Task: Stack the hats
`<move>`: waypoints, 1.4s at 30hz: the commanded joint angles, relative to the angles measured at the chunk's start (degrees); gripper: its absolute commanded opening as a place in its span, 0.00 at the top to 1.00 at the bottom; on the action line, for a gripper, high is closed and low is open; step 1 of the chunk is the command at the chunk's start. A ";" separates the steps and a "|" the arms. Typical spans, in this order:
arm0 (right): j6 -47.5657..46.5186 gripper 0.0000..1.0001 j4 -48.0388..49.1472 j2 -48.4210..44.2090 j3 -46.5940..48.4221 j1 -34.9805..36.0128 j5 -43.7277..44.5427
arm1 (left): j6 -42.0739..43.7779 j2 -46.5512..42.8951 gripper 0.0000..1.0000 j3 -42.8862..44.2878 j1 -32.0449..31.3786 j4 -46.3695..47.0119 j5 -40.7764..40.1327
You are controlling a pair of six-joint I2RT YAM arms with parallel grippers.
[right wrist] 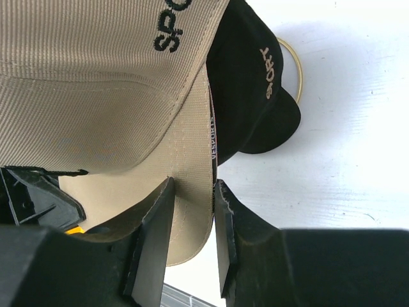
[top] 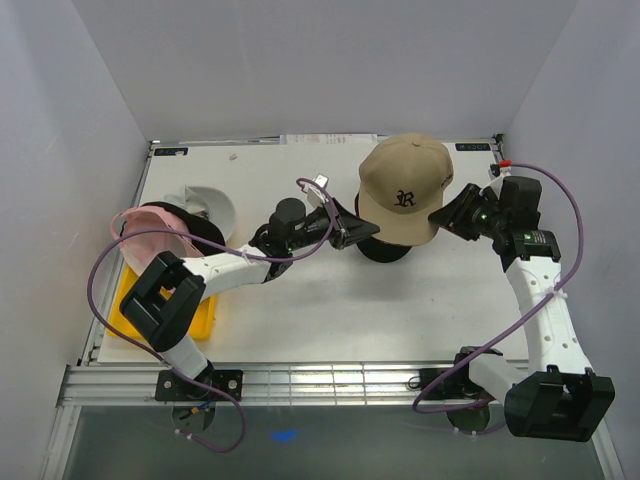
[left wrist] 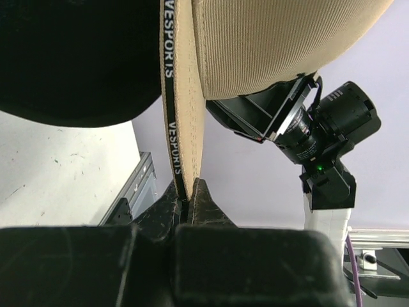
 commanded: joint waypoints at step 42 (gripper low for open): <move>-5.65 0.64 8.82 5.49 -12.19 2.18 -3.41 | -9.58 15.51 1.00 -17.16 -5.84 20.82 2.79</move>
